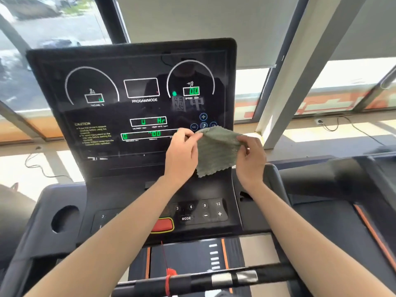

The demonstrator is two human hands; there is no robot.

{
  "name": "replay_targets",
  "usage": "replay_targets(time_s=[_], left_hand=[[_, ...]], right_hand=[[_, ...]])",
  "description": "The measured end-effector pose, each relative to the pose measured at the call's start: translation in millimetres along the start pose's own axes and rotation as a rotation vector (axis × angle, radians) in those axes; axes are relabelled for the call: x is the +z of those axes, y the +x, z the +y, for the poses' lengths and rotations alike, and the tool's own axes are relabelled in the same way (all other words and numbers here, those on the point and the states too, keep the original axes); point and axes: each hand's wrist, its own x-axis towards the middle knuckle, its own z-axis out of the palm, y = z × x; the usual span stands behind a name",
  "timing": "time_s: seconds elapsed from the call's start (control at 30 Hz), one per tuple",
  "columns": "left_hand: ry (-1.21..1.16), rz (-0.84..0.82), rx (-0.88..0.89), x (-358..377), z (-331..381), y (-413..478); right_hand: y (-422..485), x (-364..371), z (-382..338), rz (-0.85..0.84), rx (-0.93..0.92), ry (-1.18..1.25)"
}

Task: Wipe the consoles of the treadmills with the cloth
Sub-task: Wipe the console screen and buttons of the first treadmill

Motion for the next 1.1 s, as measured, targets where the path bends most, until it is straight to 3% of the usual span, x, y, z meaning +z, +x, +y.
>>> replay_targets(time_s=[0.2, 0.37, 0.83, 1.1], left_hand=[[0.476, -0.089, 0.095, 15.9, -8.8, -3.0], [0.667, -0.218, 0.143, 25.1, -19.6, -2.4], [0.76, -0.029, 0.09, 2.9, -11.0, 83.7], [0.775, 0.114, 0.225, -19.9, -9.7, 129.9]], right_hand=[[-3.1, 31.4, 12.7, -0.242, -0.143, -0.187], [-0.6, 47.5, 19.1, -0.345, -0.272, -0.421], [107.8, 41.5, -31.8, -0.238, -0.487, -0.575], [140.4, 34.9, -64.5, -0.071, -0.549, -0.683]])
